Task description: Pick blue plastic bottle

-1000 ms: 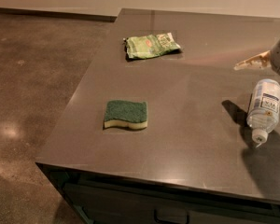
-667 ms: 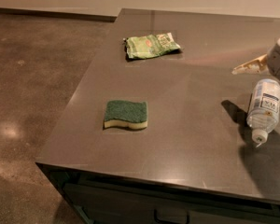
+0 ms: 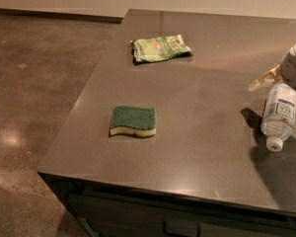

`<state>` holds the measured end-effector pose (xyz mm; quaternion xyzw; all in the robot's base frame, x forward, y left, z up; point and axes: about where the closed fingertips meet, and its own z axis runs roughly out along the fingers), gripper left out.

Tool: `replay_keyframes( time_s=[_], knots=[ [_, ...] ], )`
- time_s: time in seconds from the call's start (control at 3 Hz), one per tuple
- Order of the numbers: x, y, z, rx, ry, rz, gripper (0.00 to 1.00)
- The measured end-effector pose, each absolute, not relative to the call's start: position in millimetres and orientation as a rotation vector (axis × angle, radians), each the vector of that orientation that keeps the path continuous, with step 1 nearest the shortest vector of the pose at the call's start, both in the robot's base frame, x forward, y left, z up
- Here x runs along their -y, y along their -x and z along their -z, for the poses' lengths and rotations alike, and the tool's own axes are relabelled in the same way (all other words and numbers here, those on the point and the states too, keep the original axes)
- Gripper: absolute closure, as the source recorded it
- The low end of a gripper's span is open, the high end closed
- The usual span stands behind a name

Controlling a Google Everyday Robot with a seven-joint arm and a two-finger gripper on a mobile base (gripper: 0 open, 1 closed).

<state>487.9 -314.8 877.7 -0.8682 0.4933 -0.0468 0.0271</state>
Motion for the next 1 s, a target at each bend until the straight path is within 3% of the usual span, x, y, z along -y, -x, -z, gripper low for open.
replay_keyframes(
  time_s=[1.0],
  knots=[
    [314.1, -488.2, -879.2, -1.524, 2.69, 0.158, 0.87]
  ],
)
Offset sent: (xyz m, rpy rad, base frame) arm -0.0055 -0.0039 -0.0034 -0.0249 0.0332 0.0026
